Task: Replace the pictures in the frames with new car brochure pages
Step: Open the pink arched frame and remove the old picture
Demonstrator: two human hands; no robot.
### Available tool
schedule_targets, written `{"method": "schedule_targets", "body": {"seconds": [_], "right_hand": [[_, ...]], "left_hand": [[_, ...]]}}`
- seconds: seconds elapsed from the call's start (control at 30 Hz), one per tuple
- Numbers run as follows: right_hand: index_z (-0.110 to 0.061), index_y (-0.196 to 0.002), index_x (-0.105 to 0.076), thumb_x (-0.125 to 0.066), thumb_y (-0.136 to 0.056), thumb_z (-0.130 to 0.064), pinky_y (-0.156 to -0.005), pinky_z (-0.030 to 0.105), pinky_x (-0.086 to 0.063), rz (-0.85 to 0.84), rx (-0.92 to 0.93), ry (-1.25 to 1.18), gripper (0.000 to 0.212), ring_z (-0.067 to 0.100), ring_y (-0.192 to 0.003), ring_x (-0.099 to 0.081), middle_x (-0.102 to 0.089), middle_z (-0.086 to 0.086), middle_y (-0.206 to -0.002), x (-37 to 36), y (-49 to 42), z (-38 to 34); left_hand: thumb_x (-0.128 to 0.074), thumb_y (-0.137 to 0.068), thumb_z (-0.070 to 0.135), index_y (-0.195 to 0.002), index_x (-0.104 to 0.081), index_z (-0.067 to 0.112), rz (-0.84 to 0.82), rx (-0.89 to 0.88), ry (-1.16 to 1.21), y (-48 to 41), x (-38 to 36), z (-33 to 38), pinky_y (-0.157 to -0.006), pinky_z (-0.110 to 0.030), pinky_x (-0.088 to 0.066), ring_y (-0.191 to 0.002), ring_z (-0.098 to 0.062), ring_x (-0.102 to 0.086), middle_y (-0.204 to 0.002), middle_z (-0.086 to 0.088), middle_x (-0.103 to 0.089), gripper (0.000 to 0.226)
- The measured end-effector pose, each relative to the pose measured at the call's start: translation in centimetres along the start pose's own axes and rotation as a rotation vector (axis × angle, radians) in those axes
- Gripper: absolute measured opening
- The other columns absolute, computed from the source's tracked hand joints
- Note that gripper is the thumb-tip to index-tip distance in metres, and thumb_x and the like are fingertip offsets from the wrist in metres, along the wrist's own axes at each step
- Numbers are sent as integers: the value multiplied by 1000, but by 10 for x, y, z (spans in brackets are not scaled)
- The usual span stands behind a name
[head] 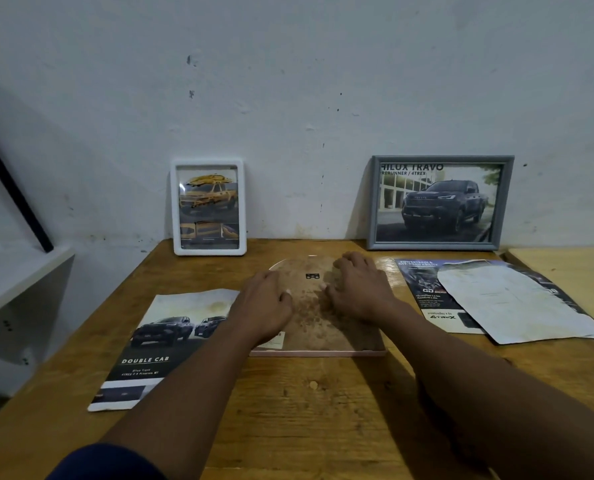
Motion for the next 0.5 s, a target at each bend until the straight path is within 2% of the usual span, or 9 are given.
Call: {"method": "schedule_targets", "body": {"seconds": [0.1, 0.13, 0.2, 0.3, 0.5], "right_hand": [[-18, -152, -28, -44, -98, -51, -119, 51, -16, -76, 66, -27, 65, 26, -151, -8, -17, 6, -163, -10, -12, -6], [-19, -151, -29, -42, -99, -52, -119, 52, -15, -106, 61, -30, 64, 26, -151, -9, -18, 7, -163, -15, -14, -6], [-20, -145, -36, -40, -98, -55, -118, 51, -21, -121, 49, -36, 59, 26, -147, -24, -30, 7, -158, -26, -17, -5], [-19, -137, -43, -38, -96, -56, -111, 47, -32, -56, 51, -20, 55, 24, -135, -40, -44, 6, -148, -30, -18, -2], [-16, -136, -42, -34, -94, -57, -102, 47, -37, -48, 69, 72, 59, 26, -127, -44, -48, 9, -143, -31, -26, 0]], "left_hand": [[-37, -105, 41, -158, -25, 17, -62, -52, -104, -10, -7, 1, -124, -44, -14, -155, -25, -6, -168, -5, -15, 59], [-34, -106, 42, -160, -22, 18, -82, -71, -134, -13, -11, 1, -125, -44, -9, -156, -24, 1, -169, -4, -9, 60], [-30, -106, 43, -161, -19, 20, -124, -85, -153, -15, -20, -1, -125, -44, -5, -156, -23, 5, -170, -2, -5, 60], [-31, -106, 45, -160, -20, 22, -142, -70, -131, -16, -26, -5, -124, -45, -9, -156, -23, 1, -169, 0, -11, 60], [-33, -103, 47, -155, -32, 24, -161, -94, -298, -38, -16, 6, -111, -48, -33, -146, -26, -24, -162, -4, -27, 57]]}}
Point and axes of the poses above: each hand's wrist, its own y-axis away from the middle knuckle, its own x-axis out of the back of the hand, z = x × y, the point moved 7 cm from there along -y, towards the middle knuckle
